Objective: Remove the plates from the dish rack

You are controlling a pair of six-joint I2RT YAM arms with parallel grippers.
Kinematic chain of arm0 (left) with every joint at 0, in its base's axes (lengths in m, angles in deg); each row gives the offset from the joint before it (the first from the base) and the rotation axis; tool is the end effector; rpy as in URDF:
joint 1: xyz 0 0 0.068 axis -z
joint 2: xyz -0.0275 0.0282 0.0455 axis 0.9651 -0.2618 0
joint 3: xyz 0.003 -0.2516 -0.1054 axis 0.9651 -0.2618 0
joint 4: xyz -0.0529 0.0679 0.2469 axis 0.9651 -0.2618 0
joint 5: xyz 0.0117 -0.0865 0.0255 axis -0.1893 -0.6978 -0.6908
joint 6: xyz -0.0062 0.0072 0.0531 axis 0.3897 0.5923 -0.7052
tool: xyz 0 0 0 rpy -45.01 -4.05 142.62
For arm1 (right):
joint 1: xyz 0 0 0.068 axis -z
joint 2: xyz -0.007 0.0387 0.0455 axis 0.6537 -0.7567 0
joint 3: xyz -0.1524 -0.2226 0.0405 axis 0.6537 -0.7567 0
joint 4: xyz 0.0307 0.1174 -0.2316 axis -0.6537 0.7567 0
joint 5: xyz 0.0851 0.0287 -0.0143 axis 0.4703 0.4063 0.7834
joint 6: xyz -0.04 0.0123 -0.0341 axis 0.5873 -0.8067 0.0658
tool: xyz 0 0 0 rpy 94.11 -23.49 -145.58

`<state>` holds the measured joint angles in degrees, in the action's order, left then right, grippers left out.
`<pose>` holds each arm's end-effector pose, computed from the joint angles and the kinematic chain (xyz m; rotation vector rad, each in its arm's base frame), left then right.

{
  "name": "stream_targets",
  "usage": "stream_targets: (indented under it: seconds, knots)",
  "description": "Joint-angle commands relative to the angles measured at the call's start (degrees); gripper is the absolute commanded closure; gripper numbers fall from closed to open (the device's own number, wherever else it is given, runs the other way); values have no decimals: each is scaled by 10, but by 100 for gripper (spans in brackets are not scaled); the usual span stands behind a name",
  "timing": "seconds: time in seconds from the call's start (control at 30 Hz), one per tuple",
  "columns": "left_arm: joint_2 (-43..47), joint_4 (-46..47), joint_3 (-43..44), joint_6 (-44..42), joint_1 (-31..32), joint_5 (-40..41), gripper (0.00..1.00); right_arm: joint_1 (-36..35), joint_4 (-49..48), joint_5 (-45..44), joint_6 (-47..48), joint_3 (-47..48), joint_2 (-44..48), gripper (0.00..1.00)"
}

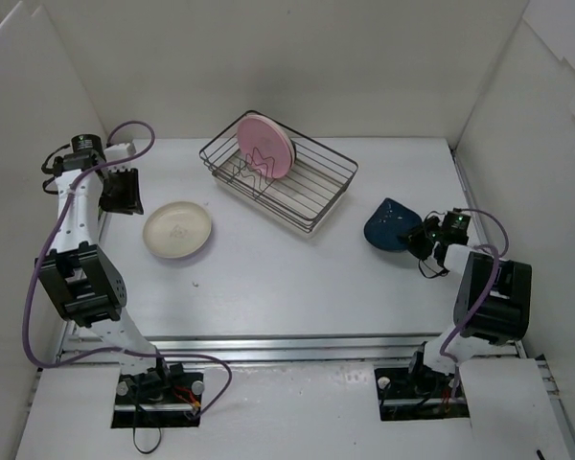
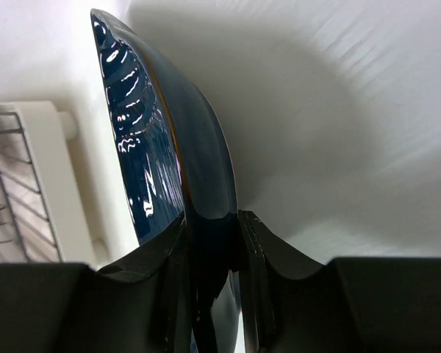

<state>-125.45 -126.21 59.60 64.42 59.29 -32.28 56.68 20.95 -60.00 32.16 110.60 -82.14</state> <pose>0.3668 0.0897 0.3341 -0.0687 2.5253 -0.2869 0.3061 -0.0720 0.1666 0.8246 1.9774 0.7221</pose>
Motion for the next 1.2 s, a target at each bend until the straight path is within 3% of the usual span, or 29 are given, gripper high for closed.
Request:
stream_targets:
  seconds: [0.0, 0.2, 0.37, 0.43, 0.73, 0.87, 1.0, 1.17]
  knots:
    - [35, 5, 7, 2, -6, 2, 72, 8, -130, 70, -6, -5, -9, 100]
    - [38, 8, 1, 2, -6, 3, 71, 25, -139, 95, -17, -6, -57, 98]
    - [40, 7, 2, 2, -6, 3, 71, 32, -57, 77, 27, 14, -69, 64]
    - [39, 7, 4, 2, -6, 4, 71, 32, -20, 61, 44, 22, -59, 58]
    - [32, 5, 15, 3, -6, 0, 71, 29, 73, -19, 74, 46, -12, 46]
    - [27, 2, 23, 3, -6, -6, 71, 0, 154, -125, 108, 84, 26, 40]
    - [17, -4, 37, 4, -6, -14, 71, -19, 225, -185, 132, 113, 56, 38]
    - [7, -3, 90, -6, 14, -21, 70, -41, 245, -237, 153, 131, 112, 38]
